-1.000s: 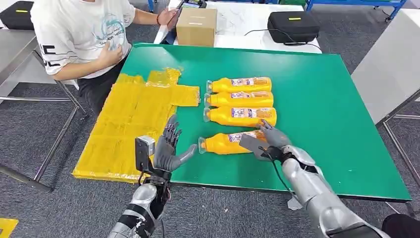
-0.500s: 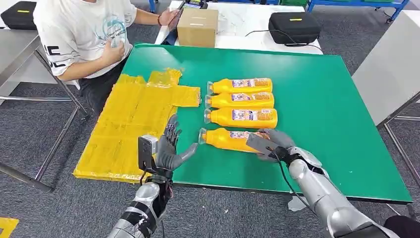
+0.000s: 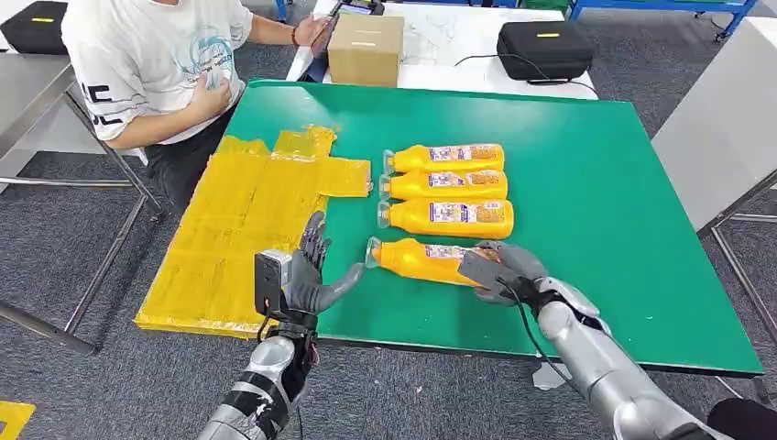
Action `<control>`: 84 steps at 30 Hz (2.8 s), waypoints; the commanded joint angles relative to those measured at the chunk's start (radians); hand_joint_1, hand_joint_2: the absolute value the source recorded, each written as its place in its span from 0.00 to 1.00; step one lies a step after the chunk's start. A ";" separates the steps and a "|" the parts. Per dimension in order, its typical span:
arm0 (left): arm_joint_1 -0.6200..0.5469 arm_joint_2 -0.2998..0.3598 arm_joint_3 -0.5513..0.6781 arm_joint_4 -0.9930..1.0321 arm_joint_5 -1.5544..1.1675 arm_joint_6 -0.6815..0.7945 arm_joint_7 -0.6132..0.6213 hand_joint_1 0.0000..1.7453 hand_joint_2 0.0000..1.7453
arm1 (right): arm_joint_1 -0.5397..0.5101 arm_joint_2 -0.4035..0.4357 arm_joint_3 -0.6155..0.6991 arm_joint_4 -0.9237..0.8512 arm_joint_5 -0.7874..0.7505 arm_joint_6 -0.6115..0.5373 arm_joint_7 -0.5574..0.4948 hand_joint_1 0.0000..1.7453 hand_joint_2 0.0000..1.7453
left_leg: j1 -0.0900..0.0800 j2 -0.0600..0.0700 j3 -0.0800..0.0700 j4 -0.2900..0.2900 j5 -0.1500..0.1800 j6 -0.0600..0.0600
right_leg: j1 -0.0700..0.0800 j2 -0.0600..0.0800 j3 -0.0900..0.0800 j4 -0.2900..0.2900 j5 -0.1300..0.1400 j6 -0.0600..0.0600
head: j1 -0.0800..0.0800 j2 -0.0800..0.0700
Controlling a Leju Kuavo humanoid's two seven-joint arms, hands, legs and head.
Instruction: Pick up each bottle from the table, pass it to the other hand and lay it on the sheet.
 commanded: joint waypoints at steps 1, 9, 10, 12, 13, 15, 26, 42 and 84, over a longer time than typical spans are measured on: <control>-0.018 0.059 0.069 -0.010 -0.032 0.098 -0.001 0.00 1.00 | 0.230 0.174 -0.177 -0.312 -0.045 -0.247 0.016 1.00 1.00 | 0.002 0.003 0.002 -0.001 -0.001 -0.002 | 0.002 0.003 0.001 -0.001 0.000 -0.003 | 0.000 0.000; -0.013 0.078 0.112 -0.086 -0.048 0.170 0.002 0.00 1.00 | 0.331 0.295 -0.217 -0.449 -0.072 -0.363 -0.041 1.00 1.00 | 0.002 0.001 -0.009 0.000 -0.002 -0.002 | 0.002 0.002 -0.010 0.002 -0.002 -0.002 | 0.000 0.000; -0.013 0.078 0.112 -0.086 -0.048 0.170 0.002 0.00 1.00 | 0.331 0.295 -0.217 -0.449 -0.072 -0.363 -0.041 1.00 1.00 | 0.002 0.000 -0.010 -0.001 -0.001 -0.002 | 0.001 0.001 -0.011 0.002 -0.001 -0.002 | 0.000 0.000; -0.010 0.076 0.111 -0.091 -0.049 0.172 0.005 0.00 1.00 | 0.326 0.290 -0.220 -0.443 -0.074 -0.361 -0.041 1.00 1.00 | 0.002 -0.001 -0.010 -0.001 -0.001 -0.002 | 0.001 0.000 -0.011 0.001 -0.002 -0.002 | 0.000 0.000; -0.010 0.076 0.111 -0.091 -0.049 0.172 0.005 0.00 1.00 | 0.326 0.290 -0.220 -0.443 -0.074 -0.361 -0.041 1.00 1.00 | 0.001 -0.001 -0.011 -0.001 0.000 -0.001 | 0.001 0.000 -0.012 0.002 -0.001 -0.001 | 0.000 0.000; -0.009 0.075 0.110 -0.091 -0.050 0.172 0.005 0.00 1.00 | 0.325 0.289 -0.222 -0.441 -0.074 -0.361 -0.041 1.00 1.00 | 0.001 -0.001 -0.010 -0.001 -0.001 -0.002 | 0.001 0.000 -0.010 0.001 -0.002 -0.002 | 0.000 0.000; -0.007 0.078 0.130 -0.123 -0.025 0.172 0.016 0.00 1.00 | 0.318 0.328 -0.232 -0.432 -0.116 -0.390 -0.075 1.00 1.00 | 0.001 -0.001 -0.009 0.000 -0.002 -0.002 | 0.000 0.001 -0.010 0.002 -0.003 -0.003 | 0.000 0.000; -0.054 0.085 -0.097 -0.129 0.070 -0.177 0.120 0.00 1.00 | 0.081 0.428 -0.057 -0.103 -0.143 -0.329 -0.172 1.00 1.00 | 0.001 -0.001 -0.012 -0.001 0.001 -0.001 | 0.000 0.000 -0.012 0.001 -0.001 -0.002 | 0.000 0.000; -0.073 0.151 0.016 -0.202 -0.024 0.005 0.074 1.00 1.00 | 0.174 0.410 -0.074 -0.250 -0.261 -0.326 -0.195 0.00 1.00 | 0.001 -0.005 -0.011 0.000 0.000 -0.001 | 0.001 -0.003 -0.012 0.002 -0.003 -0.002 | 0.000 0.000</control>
